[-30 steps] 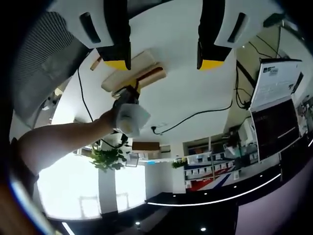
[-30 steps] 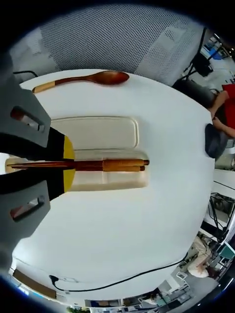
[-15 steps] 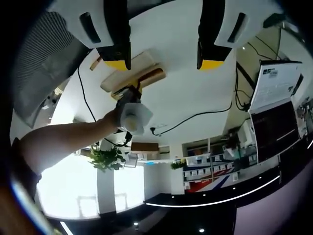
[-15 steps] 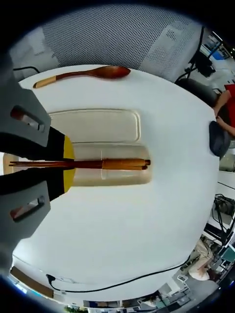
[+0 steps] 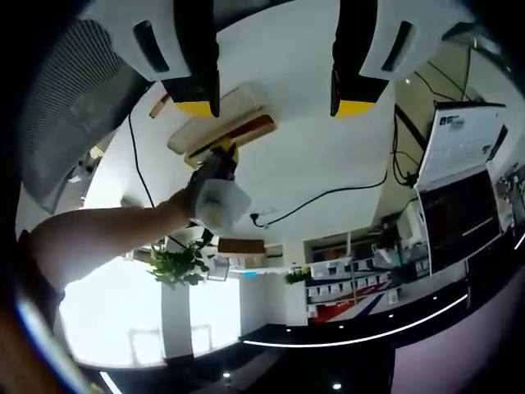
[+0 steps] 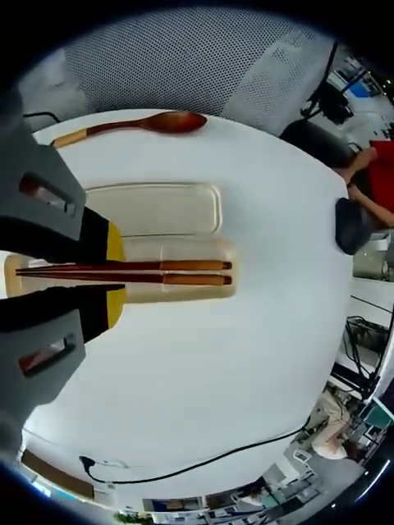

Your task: Arrange the utensils inside the cutlery case until each visible utensil rests in its matching compartment.

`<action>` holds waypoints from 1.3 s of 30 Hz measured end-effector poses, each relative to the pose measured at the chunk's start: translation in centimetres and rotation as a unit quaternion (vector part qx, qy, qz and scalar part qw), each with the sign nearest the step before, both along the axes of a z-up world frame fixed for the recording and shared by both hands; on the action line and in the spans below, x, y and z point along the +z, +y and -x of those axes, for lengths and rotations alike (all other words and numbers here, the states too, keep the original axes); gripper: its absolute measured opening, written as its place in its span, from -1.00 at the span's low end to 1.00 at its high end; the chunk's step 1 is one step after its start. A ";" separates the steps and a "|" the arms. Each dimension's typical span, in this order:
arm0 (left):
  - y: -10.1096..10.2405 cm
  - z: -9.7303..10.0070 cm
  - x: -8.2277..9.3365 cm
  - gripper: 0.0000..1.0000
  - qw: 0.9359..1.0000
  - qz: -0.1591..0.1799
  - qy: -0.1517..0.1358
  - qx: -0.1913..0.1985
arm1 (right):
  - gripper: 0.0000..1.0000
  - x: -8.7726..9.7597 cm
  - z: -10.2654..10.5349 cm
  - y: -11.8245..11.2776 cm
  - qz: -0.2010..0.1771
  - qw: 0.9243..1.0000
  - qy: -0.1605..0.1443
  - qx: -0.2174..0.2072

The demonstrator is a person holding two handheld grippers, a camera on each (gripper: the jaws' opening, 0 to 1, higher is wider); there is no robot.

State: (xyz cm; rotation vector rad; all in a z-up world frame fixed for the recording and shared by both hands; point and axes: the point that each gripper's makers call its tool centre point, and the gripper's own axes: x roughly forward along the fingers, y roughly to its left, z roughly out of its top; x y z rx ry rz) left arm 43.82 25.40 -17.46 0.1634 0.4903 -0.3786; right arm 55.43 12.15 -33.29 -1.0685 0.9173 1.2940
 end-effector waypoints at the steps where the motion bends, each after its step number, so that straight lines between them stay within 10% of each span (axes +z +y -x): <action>1: 0.0 0.0 0.0 0.12 1.000 0.000 0.000 0.000 | -0.88 0.3 -0.1 -0.1 -0.004 1.000 -0.004 -0.002; 39: -0.4 -0.1 0.2 0.12 1.000 -0.010 -0.008 -0.012 | -0.69 7.4 2.8 -8.7 -0.074 0.987 -0.074 -0.122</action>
